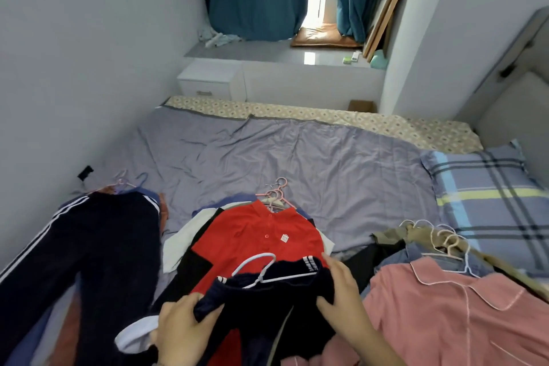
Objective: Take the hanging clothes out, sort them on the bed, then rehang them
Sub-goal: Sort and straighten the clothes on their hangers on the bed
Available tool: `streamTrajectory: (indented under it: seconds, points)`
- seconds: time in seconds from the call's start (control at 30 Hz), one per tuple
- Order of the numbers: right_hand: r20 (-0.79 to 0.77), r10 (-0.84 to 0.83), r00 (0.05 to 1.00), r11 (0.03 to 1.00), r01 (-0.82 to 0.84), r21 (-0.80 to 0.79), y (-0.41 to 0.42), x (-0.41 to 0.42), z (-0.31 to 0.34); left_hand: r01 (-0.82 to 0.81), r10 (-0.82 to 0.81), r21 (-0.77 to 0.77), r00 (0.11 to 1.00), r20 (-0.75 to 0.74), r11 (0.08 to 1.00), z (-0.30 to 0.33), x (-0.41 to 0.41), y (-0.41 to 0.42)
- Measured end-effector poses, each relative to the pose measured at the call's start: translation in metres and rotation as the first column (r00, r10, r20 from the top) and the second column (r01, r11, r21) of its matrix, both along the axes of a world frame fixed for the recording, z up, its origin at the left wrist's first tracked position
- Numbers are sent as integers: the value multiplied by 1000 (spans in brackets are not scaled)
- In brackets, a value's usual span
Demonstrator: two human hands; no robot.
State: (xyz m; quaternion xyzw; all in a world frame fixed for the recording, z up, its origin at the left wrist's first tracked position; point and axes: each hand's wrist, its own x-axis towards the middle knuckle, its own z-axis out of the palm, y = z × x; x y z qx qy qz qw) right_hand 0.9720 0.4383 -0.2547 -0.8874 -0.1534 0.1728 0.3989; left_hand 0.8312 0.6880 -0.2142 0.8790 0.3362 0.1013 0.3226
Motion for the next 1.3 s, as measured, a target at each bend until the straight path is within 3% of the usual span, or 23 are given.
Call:
streamTrajectory:
  seconds: [0.13,0.27,0.47,0.77,0.87,1.03,1.17,1.3]
  points:
    - [76,164,983,985,-159,-65,-27,-28,31,-144,141,-44,987,-73,989,41,-43,-41]
    - [170,261,950,965,-259,-32,-36,-41,55,-220,220,5,975,-18,975,73,-84,-61]
    - [268,289,919,949,-312,47,-14,-67,92,-316,313,22,946,81,948,123,-142,-63]
    - [416,422,806,882,-471,17,26,-108,164,-420,420,-30,899,123,907,194,-222,-54]
    - [454,436,777,867,-497,19,36,-132,181,-405,407,-39,907,108,913,209,-249,-52]
    - [493,485,722,825,-565,15,66,-173,200,-393,427,-206,889,163,896,220,-291,-46]
    - [506,539,673,768,-640,33,107,-229,203,-468,479,-102,863,163,878,211,-331,-20]
    - [480,499,721,771,-622,132,154,-277,200,-505,507,-64,839,199,861,206,-378,19]
